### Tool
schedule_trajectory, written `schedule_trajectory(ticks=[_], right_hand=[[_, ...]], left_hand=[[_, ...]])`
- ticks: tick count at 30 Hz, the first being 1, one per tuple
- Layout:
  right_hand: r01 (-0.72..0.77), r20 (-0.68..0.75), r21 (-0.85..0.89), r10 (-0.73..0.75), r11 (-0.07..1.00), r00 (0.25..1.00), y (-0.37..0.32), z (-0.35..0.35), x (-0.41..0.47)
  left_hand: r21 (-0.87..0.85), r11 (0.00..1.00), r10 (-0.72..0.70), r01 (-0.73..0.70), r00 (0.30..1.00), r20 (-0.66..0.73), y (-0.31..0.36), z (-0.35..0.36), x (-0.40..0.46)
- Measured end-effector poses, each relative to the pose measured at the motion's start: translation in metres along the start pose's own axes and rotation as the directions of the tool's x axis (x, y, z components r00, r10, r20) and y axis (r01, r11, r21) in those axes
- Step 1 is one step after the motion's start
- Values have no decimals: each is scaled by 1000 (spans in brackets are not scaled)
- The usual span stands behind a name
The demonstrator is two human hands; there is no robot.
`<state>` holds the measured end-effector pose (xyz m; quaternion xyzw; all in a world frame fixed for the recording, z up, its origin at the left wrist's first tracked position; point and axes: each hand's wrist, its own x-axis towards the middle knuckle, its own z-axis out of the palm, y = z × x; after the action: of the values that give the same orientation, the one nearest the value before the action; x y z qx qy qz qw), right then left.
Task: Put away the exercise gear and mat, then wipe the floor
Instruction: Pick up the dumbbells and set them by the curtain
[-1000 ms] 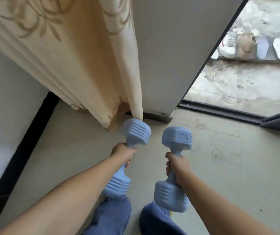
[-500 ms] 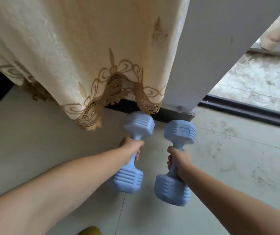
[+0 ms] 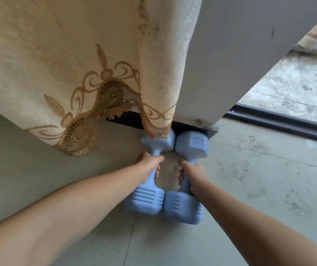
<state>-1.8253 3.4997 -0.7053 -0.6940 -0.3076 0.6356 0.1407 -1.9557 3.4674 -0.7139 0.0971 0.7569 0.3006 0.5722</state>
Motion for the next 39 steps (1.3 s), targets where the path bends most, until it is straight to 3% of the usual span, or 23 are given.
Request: schedule_trajectory(ticks=[12,16,20,22,26,31,33,36,39], right_hand=[[-39,7,9,39,999,999,-4,-2,-5],[-43,-62,-264,27,964,998,-24,-15,-47],[36,-67,-459,-75,888,995,-58,-25,-126],[160,-14,-573,-205,804,979,-79,-25,-169],[256,40,-828,-404,498,914,-125,-32,-262],[321,156,-910,-502,263,851,-199,-57,-385],[339,207,-923,-507,183,837,-230,-66,-430],[357,261,-930,-526,88,810,-274,-76,-495],[376,304,-927,-576,5,759,-305,-82,-544]], left_hand=[[57,998,-10,8,999,48,3,-9,-7],[425,905,54,-14,995,-82,11,-28,-53],[511,859,97,12,978,-185,41,-38,-127],[529,847,167,-52,971,-170,65,-40,-169],[550,820,347,-158,901,-258,113,-52,-270],[756,539,676,-371,726,-127,175,-94,-395],[805,490,704,-334,696,-140,201,-113,-433],[830,486,681,-275,714,-163,245,-142,-497],[872,419,688,-252,715,-124,273,-163,-547]])
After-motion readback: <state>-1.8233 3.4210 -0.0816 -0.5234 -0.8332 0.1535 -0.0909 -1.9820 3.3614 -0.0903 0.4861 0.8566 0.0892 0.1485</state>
